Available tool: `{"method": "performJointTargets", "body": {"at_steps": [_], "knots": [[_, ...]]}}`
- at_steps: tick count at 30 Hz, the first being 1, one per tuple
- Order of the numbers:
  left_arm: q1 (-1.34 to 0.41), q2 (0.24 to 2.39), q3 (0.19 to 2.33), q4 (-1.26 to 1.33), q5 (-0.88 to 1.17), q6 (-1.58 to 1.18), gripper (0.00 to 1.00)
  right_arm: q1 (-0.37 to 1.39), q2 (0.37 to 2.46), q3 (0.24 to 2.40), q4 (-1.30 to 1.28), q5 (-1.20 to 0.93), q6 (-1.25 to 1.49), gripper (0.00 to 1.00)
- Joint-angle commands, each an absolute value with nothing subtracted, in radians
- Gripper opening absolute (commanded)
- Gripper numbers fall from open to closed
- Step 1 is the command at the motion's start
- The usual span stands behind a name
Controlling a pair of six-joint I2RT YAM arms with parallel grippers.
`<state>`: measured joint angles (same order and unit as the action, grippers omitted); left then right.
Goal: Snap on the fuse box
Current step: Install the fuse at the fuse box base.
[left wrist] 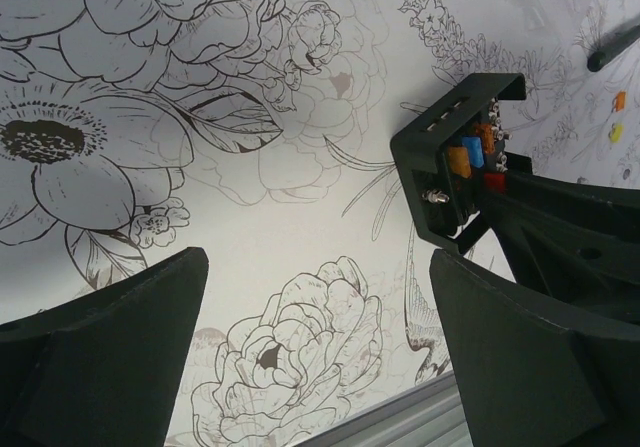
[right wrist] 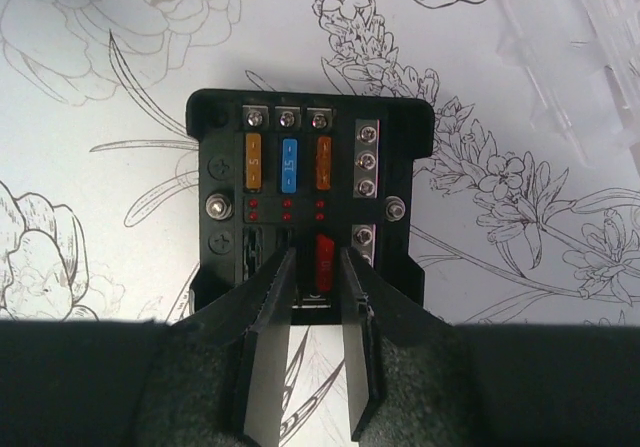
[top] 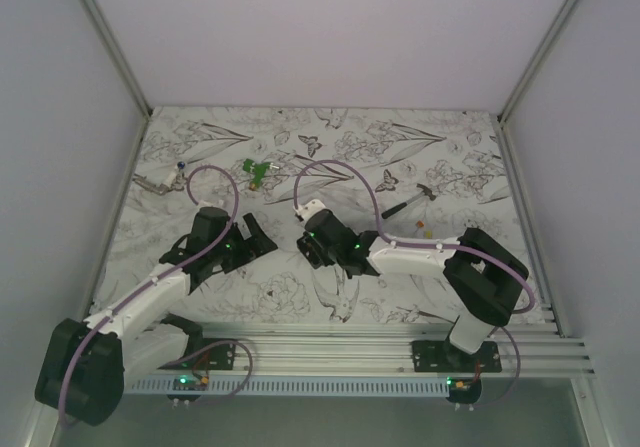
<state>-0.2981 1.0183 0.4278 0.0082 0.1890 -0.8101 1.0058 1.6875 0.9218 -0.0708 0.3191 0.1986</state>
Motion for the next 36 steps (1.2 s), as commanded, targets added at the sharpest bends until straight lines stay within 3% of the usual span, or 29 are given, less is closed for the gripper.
{"method": "performJointTargets", "body": {"at_steps": [1,10,36], "knots": [[-0.296,1.022,0.455,-0.023,0.212,-0.787,1.0,1.007,1.668,0.95,-0.15,0.294,0.216,0.34],[-0.298,1.03,0.466,-0.029,0.234,-0.779,1.0,1.002,1.624,0.989,-0.24,0.294,0.223,0.36],[-0.315,1.082,0.491,-0.031,0.25,-0.764,1.0,0.945,1.727,1.083,-0.268,0.207,0.209,0.25]]}}
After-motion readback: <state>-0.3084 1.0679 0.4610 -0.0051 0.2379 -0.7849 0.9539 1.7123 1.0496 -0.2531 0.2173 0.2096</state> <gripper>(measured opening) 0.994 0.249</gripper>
